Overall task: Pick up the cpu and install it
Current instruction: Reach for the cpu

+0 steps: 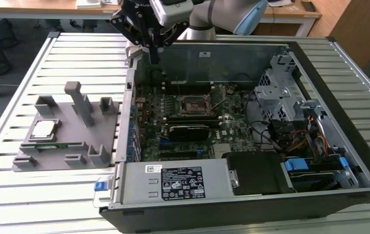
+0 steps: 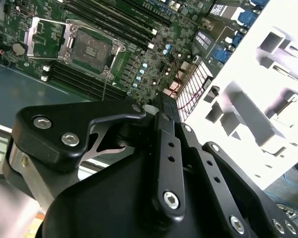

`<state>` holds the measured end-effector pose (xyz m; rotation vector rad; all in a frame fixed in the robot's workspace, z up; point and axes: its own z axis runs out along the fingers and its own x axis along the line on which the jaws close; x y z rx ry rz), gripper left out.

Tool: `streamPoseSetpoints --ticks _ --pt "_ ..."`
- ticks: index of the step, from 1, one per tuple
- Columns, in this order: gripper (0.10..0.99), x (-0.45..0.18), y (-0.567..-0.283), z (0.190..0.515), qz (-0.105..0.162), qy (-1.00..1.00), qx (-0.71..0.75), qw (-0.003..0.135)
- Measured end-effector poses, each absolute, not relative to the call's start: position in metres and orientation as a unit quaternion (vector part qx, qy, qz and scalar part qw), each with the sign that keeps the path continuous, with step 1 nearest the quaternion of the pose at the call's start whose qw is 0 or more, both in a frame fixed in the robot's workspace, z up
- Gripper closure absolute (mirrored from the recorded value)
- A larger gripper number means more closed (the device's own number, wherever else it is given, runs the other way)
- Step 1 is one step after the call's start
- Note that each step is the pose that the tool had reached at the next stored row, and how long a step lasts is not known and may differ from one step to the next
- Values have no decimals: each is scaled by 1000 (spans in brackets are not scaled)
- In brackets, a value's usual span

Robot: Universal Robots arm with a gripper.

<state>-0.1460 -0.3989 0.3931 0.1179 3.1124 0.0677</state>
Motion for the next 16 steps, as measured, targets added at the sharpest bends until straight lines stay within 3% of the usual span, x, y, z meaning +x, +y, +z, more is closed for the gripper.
streamPoseSetpoints --ticks 16 --pt "980 -156 -399 393 22 999 38 13"
